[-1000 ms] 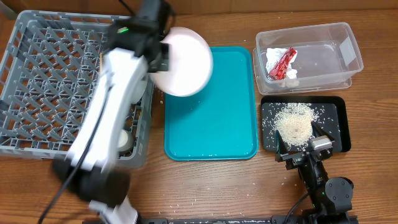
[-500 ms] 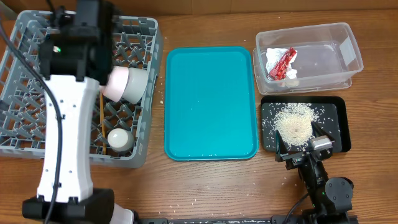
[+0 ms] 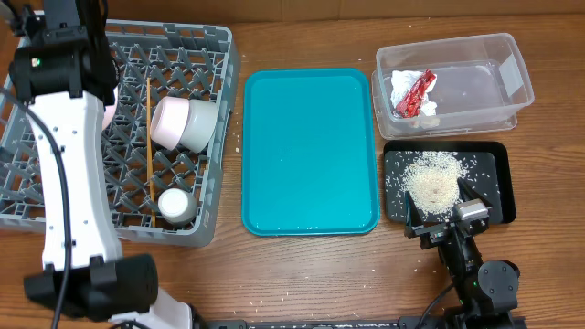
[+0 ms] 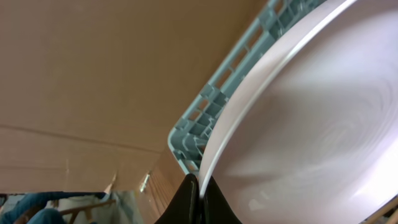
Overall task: Sort waste into correct bins and load items into the dishwasher
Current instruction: 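Carry the white plate into the rack and stand it upright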
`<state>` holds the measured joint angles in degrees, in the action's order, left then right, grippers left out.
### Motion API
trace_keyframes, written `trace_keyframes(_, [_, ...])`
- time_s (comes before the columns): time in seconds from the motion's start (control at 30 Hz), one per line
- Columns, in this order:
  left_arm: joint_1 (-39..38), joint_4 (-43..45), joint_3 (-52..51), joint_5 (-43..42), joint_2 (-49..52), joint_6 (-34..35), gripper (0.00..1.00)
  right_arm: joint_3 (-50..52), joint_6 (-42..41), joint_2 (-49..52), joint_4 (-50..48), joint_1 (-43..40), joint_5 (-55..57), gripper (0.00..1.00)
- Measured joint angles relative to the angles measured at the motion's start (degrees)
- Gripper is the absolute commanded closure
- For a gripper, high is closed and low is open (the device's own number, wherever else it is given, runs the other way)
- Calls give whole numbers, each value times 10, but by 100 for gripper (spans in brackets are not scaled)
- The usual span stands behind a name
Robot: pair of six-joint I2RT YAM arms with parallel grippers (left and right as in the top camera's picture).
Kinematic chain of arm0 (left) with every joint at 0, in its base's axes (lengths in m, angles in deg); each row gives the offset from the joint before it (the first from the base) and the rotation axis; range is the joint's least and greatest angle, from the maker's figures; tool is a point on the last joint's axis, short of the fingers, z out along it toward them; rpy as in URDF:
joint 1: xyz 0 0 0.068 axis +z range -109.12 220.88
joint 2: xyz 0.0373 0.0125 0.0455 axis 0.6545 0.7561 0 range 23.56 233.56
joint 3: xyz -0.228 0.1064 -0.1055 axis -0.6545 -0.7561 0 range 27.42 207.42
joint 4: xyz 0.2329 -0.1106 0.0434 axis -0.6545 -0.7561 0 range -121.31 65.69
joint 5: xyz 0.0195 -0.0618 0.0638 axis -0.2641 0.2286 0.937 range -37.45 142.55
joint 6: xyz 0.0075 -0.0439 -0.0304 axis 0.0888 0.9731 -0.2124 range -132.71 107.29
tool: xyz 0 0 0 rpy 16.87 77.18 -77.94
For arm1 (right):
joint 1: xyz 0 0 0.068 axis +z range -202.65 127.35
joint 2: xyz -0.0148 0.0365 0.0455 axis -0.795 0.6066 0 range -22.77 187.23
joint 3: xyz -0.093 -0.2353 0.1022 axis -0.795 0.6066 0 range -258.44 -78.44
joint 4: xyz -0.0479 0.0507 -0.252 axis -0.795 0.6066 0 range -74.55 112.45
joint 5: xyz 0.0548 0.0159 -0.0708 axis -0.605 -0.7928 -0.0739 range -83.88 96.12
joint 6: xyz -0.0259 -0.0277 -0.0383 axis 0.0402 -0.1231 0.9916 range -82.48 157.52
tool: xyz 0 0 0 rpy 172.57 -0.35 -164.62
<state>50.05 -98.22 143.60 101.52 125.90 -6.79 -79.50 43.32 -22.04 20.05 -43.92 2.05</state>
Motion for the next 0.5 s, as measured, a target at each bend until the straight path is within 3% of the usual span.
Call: trace_keyframes(0.5, [18,3,-8,-21,128,-3,96,0,0,0,0,0,0,0])
